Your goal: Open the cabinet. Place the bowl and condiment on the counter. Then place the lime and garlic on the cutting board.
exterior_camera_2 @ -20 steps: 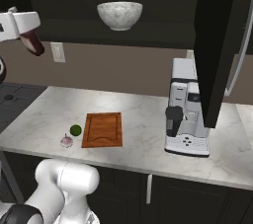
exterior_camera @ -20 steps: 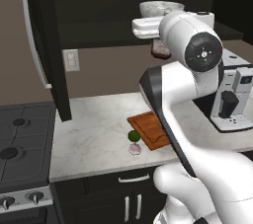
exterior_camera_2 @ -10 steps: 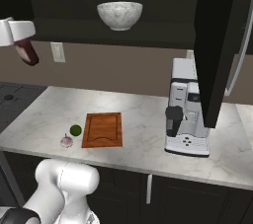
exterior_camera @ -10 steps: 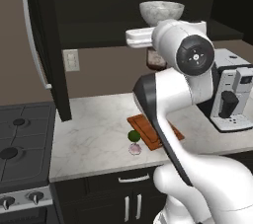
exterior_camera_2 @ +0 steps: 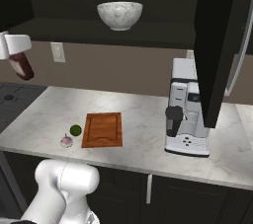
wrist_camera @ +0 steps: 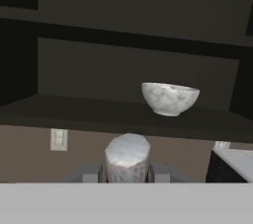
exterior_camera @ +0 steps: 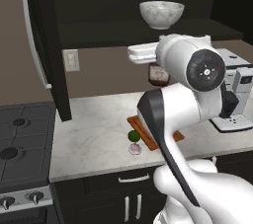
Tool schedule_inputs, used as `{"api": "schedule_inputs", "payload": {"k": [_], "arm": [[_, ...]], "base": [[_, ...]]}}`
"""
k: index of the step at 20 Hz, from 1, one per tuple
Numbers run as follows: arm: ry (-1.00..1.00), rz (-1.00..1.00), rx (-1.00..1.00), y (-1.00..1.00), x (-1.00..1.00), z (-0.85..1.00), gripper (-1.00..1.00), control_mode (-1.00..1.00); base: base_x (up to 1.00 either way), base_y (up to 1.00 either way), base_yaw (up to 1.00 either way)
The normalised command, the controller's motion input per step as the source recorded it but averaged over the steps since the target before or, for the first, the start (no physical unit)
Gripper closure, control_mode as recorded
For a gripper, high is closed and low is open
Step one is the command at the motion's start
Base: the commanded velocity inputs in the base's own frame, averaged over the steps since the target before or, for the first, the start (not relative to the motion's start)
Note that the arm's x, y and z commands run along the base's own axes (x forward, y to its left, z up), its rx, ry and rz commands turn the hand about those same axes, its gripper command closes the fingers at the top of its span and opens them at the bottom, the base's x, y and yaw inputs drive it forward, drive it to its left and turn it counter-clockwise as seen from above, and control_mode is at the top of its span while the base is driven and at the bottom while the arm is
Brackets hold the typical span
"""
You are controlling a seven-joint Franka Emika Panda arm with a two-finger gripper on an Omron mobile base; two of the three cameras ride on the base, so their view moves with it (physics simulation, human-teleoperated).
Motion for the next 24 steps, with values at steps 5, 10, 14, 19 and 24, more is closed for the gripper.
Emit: {"api": "schedule_inputs", "payload": {"k": [5,10,14,19,24], "arm": [[0.0,0.05,0.0,0.0,-0.4,-0.23,1.0,-1.0],[0.0,0.05,0.0,0.0,-0.45,-0.18,1.0,-1.0],[0.0,0.05,0.0,0.0,-0.51,-0.12,1.0,-1.0],[0.0,0.04,0.0,0.0,-0.46,-0.1,1.0,-1.0],[0.0,0.02,0.0,0.02,-0.38,-0.1,1.0,-1.0]], "base": [[0.0,0.0,0.0],[0.0,0.0,0.0],[0.0,0.0,0.0],[0.0,0.0,0.0],[0.0,0.0,0.0]]}}
